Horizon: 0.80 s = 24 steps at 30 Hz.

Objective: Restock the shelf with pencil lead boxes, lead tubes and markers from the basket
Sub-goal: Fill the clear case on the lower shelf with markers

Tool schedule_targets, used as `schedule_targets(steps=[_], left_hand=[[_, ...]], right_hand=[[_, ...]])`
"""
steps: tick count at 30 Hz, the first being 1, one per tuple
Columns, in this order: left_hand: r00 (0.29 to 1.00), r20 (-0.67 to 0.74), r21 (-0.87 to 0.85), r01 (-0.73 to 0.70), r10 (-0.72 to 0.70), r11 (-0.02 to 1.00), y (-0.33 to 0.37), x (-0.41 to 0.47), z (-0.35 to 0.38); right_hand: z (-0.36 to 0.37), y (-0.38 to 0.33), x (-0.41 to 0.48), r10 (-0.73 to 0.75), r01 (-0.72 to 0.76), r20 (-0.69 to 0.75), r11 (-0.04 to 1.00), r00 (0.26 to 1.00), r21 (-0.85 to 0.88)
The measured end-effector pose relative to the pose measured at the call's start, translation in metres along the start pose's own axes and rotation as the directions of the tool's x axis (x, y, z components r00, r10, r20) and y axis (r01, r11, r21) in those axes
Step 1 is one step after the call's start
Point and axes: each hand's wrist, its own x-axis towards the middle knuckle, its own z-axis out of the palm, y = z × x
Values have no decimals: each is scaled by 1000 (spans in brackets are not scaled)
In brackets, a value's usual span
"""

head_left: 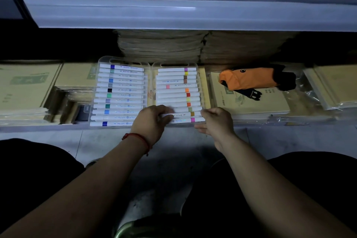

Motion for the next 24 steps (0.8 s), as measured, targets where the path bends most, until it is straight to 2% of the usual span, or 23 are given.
schedule_targets(steps=[3,8,11,15,18,21,24], left_hand=[[997,-13,143,-74,76,987,0,-3,4],[945,-163,311,-222,282,924,-6,-5,7],[933,-96,448,-271,347,852,-7,-9,11],[934,-37,503,-290,356,814,-5,-20,14],[957,-45,471,-234,287,851,-3,-25,13],[991,-94,325,-61,97,944,7,-22,7],[994,-99,191,54,-35,980,13,-15,1]], right_hand=[[1,1,0,-25,25,-11,999,1000,-20],[7,4,4,-37,33,-54,997,998,-69],[10,5,5,-45,37,-73,993,996,-113],[10,4,5,-44,34,-83,992,996,-125],[11,5,6,-39,30,-93,995,995,-98],[11,6,7,-43,37,-95,997,994,-70],[12,8,7,-43,38,-88,998,995,-51]])
